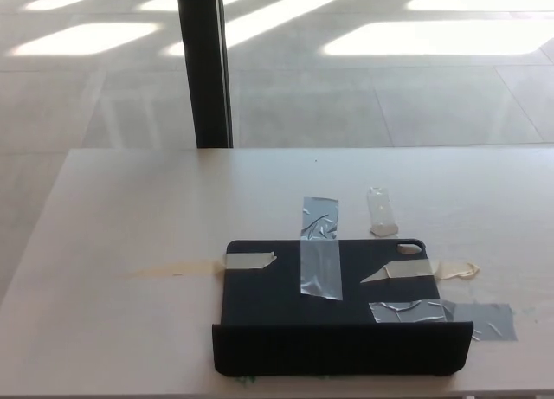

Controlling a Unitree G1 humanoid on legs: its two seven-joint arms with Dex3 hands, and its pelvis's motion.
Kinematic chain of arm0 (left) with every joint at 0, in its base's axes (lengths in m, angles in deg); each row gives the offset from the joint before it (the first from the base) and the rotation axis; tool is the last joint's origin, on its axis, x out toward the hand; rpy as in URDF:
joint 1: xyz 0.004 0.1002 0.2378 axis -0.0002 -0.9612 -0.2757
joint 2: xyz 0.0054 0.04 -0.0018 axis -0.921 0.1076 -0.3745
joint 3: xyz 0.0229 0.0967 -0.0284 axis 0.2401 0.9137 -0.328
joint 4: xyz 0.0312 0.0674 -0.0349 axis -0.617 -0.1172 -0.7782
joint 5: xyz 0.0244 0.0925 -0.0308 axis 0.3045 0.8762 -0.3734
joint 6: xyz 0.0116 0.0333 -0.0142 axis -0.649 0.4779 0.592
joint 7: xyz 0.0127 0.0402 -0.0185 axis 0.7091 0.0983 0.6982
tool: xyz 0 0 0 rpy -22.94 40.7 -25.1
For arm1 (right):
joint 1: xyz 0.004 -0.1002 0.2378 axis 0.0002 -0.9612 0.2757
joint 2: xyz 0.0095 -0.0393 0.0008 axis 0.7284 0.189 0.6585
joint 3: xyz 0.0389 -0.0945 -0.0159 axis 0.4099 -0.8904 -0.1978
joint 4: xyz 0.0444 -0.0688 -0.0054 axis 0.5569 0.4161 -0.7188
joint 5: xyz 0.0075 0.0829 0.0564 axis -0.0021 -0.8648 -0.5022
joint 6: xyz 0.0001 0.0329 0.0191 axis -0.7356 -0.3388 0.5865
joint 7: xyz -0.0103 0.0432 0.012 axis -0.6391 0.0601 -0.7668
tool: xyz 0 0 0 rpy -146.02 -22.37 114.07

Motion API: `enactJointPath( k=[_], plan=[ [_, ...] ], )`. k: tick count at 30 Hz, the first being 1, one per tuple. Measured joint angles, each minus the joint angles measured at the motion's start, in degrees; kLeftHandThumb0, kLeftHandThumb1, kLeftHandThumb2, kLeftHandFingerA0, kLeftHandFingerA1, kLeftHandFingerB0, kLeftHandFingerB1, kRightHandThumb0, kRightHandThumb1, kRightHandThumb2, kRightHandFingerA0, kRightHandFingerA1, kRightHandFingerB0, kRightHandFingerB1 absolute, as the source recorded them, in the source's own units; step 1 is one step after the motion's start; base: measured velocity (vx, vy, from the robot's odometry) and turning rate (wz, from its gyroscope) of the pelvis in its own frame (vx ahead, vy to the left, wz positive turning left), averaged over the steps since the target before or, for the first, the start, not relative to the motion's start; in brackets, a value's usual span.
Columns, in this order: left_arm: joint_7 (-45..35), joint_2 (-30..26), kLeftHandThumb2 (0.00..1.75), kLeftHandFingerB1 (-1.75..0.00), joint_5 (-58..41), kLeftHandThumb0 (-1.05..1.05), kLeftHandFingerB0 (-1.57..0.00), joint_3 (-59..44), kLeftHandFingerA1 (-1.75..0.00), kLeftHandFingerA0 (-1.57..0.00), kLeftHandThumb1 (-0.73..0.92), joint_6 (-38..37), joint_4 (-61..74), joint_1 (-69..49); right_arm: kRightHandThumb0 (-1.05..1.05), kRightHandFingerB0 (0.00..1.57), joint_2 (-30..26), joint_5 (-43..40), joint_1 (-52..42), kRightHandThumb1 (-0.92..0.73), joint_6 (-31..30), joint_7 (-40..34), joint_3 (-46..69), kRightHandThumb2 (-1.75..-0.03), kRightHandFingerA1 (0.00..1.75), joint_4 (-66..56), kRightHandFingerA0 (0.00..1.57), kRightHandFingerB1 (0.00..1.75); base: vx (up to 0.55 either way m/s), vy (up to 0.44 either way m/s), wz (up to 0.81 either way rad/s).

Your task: The robot uses its right hand to open a folded tablet cover kept in the middle of the desk

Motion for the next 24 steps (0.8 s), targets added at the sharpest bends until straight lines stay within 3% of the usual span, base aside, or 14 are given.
enactJointPath(
  k=[1,2,3,5,6,8,9,10,16,18,20,21,23,24],
  plan=[
    [0.0,-0.4,0.62,-0.83,-0.7,-0.4,-0.76,-1.8,-0.9,-0.8,0.44,0.0,-0.6,0.8,-0.51,0.88,-0.1,-0.9,0.4,-0.39,0.1,-0.2,2.2,-0.54,1.04,-0.1,0.98,0.78,0.0,0.0,0.0],
    [0.1,-0.7,0.63,-0.81,-1.2,-0.4,-0.74,-3.0,-0.91,-0.81,0.44,0.0,-1.0,1.3,-0.58,0.84,-0.1,-1.5,0.7,-0.27,0.2,-0.4,3.7,-0.81,0.97,-0.1,1.02,0.81,0.0,0.0,0.0],
    [0.1,-1.1,0.85,-0.8,-1.9,-0.44,-0.68,-4.6,-0.9,-0.82,0.31,0.0,-1.5,1.9,-0.52,0.94,-0.1,-2.3,1.1,-0.36,0.2,-0.6,5.7,-0.56,0.91,-0.4,1.06,0.75,0.0,0.0,0.0],
    [0.1,-1.5,0.84,-0.82,-2.9,-0.42,-0.7,-7.0,-0.92,-0.85,0.29,0.0,-2.4,2.8,-0.64,1.01,-0.3,-3.5,1.8,-0.37,0.3,-1.0,8.5,-0.54,0.73,-1.2,1.11,0.65,0.0,0.0,0.0],
    [0.2,-1.9,0.84,-0.81,-3.8,-0.42,-0.69,-8.8,-0.92,-0.85,0.3,0.0,-3.2,3.4,-0.72,1.0,-0.4,-4.5,2.4,-0.23,0.4,-1.2,10.6,-0.74,0.74,-2.9,1.07,0.66,0.0,0.0,0.0],
    [0.4,-2.5,0.65,-0.84,-4.9,-0.42,-0.73,-11.2,-0.93,-0.8,0.41,0.0,-4.1,4.1,-0.63,0.96,-0.6,-5.8,3.6,-0.36,0.4,-1.6,13.2,-0.54,0.63,-6.0,1.14,0.57,0.0,0.0,0.0],
    [0.4,-2.7,0.65,-0.83,-5.5,-0.43,-0.74,-12.5,-0.93,-0.81,0.41,0.0,-4.6,4.6,-0.71,0.9,-0.8,-6.6,4.4,-0.27,0.4,-1.7,14.4,-0.76,0.69,-8.3,1.07,0.62,0.0,0.0,0.0],
    [0.4,-2.9,0.65,-0.83,-5.9,-0.43,-0.74,-13.3,-0.93,-0.81,0.41,0.0,-4.9,4.8,-0.71,0.9,-0.8,-7.1,5.2,-0.27,0.4,-1.9,15.0,-0.76,0.69,-10.4,1.07,0.62,0.0,0.0,0.0],
    [0.6,-3.1,0.63,-0.82,-7.5,-0.42,-0.71,-16.8,-0.92,-0.79,0.43,0.0,-6.1,5.5,-0.62,0.98,-0.9,-9.6,11.3,-0.37,0.0,-2.6,15.8,-0.55,0.53,-22.4,1.13,0.48,0.0,0.0,0.0],
    [0.6,-3.1,0.63,-0.8,-8.1,-0.43,-0.69,-17.6,-0.92,-0.81,0.42,0.0,-6.6,5.5,-0.76,0.86,-0.8,-10.1,13.5,-0.34,-0.2,-2.8,15.4,-0.75,0.6,-26.1,1.03,0.53,0.0,0.0,0.0],
    [0.6,-3.1,0.63,-0.8,-8.5,-0.42,-0.68,-18.1,-0.92,-0.8,0.44,0.0,-6.9,5.6,-0.64,0.78,-0.8,-10.3,15.1,-0.33,-0.3,-2.9,14.8,-0.76,0.61,-28.9,0.96,0.57,0.0,0.0,0.0],
    [0.6,-3.1,0.64,-0.82,-8.7,-0.43,-0.72,-18.3,-0.92,-0.81,0.43,0.0,-7.1,5.7,-0.53,0.7,-0.8,-10.5,16.1,-0.43,-0.4,-3.0,14.3,-0.54,0.57,-30.9,0.84,0.49,0.0,0.0,0.0],
    [0.7,-3.1,0.64,-0.82,-9.2,-0.42,-0.7,-19.0,-0.93,-0.81,0.42,0.0,-7.5,5.7,-0.39,0.62,-0.7,-10.7,18.7,-0.47,-0.6,-3.0,12.1,-0.54,0.8,-35.3,0.94,0.5,0.0,0.0,0.0],
    [0.7,-3.1,0.85,-0.79,-9.3,-0.45,-0.65,-19.2,-0.93,-0.85,0.29,0.0,-7.7,5.7,-0.36,0.58,-0.6,-10.7,19.6,-0.49,-0.6,-3.0,10.9,-0.54,0.66,-36.9,0.77,0.5,0.0,0.0,0.0]
  ],
)
